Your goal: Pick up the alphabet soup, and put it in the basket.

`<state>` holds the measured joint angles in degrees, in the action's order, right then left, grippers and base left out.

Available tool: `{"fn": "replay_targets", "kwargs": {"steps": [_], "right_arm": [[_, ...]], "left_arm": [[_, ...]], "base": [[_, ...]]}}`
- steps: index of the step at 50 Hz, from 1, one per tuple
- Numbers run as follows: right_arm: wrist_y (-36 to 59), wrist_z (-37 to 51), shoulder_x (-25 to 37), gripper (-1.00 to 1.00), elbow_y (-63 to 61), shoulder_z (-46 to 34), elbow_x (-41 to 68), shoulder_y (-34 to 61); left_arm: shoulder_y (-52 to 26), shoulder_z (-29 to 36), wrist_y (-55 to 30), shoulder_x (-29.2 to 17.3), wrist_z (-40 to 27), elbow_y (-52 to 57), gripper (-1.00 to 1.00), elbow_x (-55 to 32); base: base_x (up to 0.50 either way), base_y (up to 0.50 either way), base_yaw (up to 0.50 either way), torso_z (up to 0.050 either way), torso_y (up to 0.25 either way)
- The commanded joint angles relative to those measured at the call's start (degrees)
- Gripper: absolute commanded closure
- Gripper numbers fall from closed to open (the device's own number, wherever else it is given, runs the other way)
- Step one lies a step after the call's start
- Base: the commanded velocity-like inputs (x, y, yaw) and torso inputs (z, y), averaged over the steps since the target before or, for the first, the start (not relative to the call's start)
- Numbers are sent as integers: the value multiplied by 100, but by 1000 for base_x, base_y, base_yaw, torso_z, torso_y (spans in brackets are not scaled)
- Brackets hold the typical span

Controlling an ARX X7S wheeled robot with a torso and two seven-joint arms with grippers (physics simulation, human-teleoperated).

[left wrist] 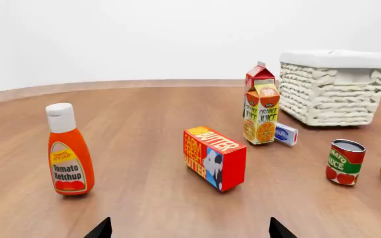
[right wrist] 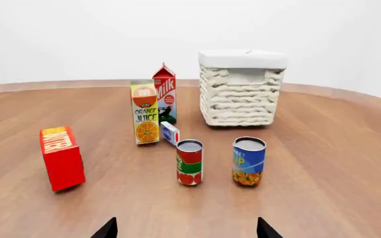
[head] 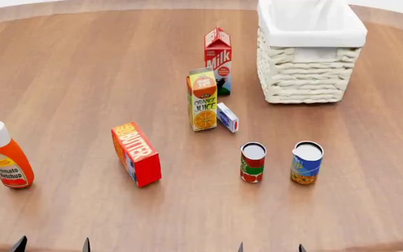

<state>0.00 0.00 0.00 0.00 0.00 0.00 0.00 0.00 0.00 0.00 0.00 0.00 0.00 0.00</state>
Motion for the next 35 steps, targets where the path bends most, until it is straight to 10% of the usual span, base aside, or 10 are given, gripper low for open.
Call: {"fn": "replay_targets", "kwargs": {"steps": [1, 35], "right_arm": [[13, 110, 86, -100, -52, -101, 117, -13], [-592, 531, 506, -100, -1522, -327, 800, -865]], "left_arm": [[13, 95, 1, -96, -95, 38, -100, -100], [892, 438, 852, -501, -959, 1376, -100, 103]], "base": [[0, 0, 0, 0, 0], [0, 0, 0, 0, 0]]}}
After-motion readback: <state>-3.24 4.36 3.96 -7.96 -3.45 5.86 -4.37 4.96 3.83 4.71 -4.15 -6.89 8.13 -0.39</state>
